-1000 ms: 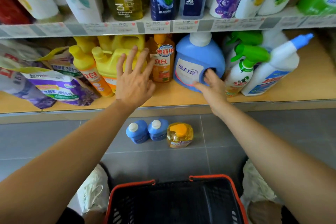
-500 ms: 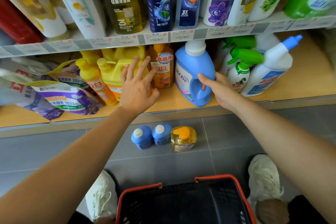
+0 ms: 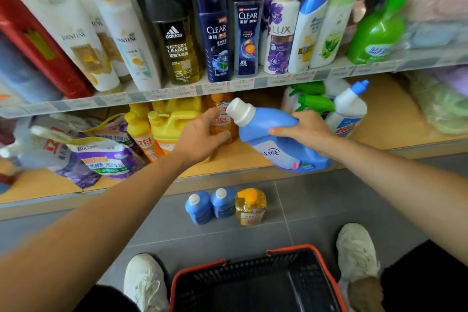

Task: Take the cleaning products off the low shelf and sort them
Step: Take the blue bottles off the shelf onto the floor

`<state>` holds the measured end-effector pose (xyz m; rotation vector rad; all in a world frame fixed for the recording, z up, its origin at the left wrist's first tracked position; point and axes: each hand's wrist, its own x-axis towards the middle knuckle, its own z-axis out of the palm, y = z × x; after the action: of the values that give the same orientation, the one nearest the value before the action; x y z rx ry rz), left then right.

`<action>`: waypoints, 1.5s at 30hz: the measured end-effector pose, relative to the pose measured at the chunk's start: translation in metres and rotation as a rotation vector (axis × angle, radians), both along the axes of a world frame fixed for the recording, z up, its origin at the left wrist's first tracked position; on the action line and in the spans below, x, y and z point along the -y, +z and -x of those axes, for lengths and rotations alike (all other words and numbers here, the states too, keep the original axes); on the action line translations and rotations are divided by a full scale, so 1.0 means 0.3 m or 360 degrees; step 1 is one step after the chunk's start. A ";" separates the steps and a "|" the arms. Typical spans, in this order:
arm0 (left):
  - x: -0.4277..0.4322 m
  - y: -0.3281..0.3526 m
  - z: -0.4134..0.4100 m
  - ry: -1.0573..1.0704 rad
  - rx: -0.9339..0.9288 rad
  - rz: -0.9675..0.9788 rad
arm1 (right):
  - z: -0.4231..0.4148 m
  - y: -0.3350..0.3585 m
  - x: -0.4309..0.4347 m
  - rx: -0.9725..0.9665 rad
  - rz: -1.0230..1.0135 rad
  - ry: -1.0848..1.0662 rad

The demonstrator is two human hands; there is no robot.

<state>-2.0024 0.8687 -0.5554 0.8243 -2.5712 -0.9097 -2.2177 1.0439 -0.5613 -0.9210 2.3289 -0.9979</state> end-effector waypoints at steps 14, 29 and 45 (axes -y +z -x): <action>-0.167 0.186 -0.121 -0.0212 -0.0431 -0.0816 | -0.212 0.290 -0.168 -0.0087 -0.0039 0.0459; -0.150 0.260 -0.030 -0.0065 -0.0963 -0.1510 | -0.310 0.221 -0.141 0.1089 0.0268 0.0284; -0.257 0.228 -0.053 0.0568 -0.1258 -0.0411 | -0.407 0.203 -0.142 0.0130 0.0470 0.0159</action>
<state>-1.9864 0.9458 -0.4870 0.7499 -1.5991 -1.1647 -2.0957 1.0864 -0.5005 -1.0738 2.0810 -1.3338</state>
